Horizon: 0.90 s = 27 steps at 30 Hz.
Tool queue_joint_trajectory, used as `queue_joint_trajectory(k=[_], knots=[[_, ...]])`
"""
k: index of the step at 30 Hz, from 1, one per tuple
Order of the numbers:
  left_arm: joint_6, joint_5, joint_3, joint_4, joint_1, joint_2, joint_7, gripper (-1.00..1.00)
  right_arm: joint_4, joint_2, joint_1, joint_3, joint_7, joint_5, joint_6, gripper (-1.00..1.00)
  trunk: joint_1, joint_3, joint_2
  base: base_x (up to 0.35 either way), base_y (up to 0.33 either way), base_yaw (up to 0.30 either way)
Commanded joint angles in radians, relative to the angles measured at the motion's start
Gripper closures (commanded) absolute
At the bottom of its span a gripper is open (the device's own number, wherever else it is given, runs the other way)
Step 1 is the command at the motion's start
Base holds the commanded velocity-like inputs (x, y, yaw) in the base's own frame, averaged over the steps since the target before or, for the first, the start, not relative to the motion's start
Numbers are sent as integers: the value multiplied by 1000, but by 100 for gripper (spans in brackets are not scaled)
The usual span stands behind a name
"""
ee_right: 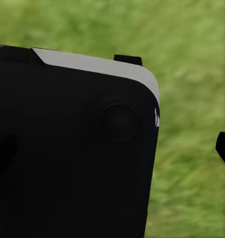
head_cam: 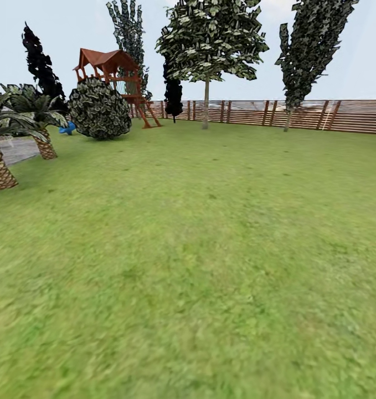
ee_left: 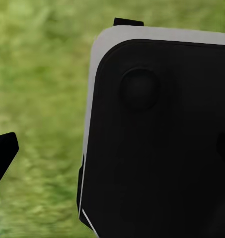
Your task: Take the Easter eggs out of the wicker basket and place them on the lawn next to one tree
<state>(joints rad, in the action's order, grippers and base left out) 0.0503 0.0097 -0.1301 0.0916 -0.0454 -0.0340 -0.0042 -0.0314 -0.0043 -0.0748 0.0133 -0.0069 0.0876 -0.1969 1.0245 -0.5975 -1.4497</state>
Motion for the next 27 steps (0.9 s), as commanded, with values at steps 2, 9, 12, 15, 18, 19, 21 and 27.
queue_joint_trajectory(k=[2, 9, 12, 15, 18, 19, 21, 27], knots=[[3, 1, -5, -1, -1, 0, 0, -100, 1, 0, -1, 0, -1, 9, -3, -100, 1, -1, 0, 324, 0, 0], [3, 1, -5, -1, -1, 0, 0, -100, 1, -1, -1, -1, -1, 9, -3, -100, 1, -1, 0, 324, 0, 0], [3, 1, -6, -1, -1, 0, 0, -100, 1, -1, 0, -1, -1, 9, -3, -100, 1, -1, 0, 324, 0, 0], [3, 1, -5, -1, -1, 0, 0, -100, 1, -2, -1, -1, -1, 9, -3, -100, 1, -1, 0, 324, 0, 0], [3, 1, -6, -1, -1, 0, 0, -100, 1, -2, 0, -1, -1, 9, -3, -100, 1, -1, 0, 324, 0, 0], [3, 1, -5, -1, -1, 0, 0, -100, 1, -2, 0, -1, -1, 9, -3, -100, 1, -1, 0, 324, 0, 0], [3, 1, -6, -1, -1, 0, 0, -100, 1, -2, 0, -1, -1, 9, -3, -100, 1, -1, 0, 324, 0, 0], [3, 1, -5, -1, -1, 0, 0, -100, 1, -2, 0, -1, -1, 9, -3, -100, 1, -1, 0, 324, 0, 0]])
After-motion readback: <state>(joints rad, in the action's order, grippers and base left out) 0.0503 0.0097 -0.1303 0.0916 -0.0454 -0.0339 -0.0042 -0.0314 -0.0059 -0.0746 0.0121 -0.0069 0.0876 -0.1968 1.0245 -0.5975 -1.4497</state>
